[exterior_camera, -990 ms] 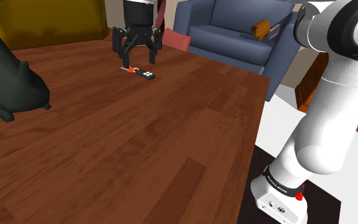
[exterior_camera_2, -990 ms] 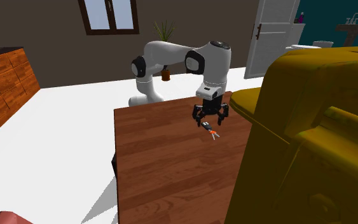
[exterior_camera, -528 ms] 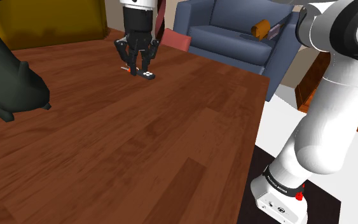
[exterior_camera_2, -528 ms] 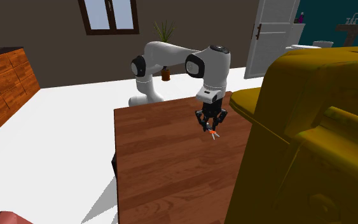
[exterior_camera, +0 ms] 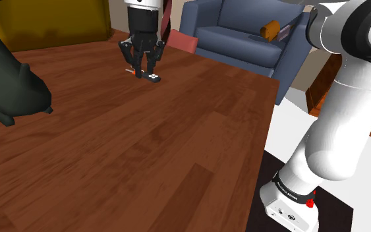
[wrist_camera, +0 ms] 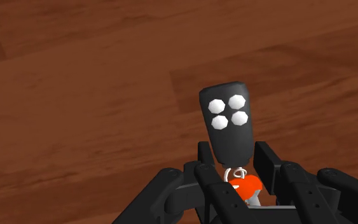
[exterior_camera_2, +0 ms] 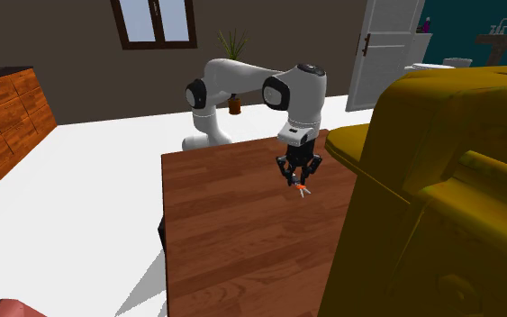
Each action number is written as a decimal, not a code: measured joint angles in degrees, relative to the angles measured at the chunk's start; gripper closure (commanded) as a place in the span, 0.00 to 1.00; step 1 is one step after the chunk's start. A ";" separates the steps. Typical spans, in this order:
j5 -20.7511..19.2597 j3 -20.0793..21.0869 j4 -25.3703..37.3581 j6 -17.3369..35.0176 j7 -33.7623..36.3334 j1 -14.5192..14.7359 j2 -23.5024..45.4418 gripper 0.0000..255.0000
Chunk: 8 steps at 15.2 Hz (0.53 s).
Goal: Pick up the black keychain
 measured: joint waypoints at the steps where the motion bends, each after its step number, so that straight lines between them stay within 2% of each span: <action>1: -0.08 0.00 0.74 -0.67 0.02 0.05 0.24 1.00; 8: -1.07 0.24 8.63 -6.73 0.65 1.04 2.42 1.00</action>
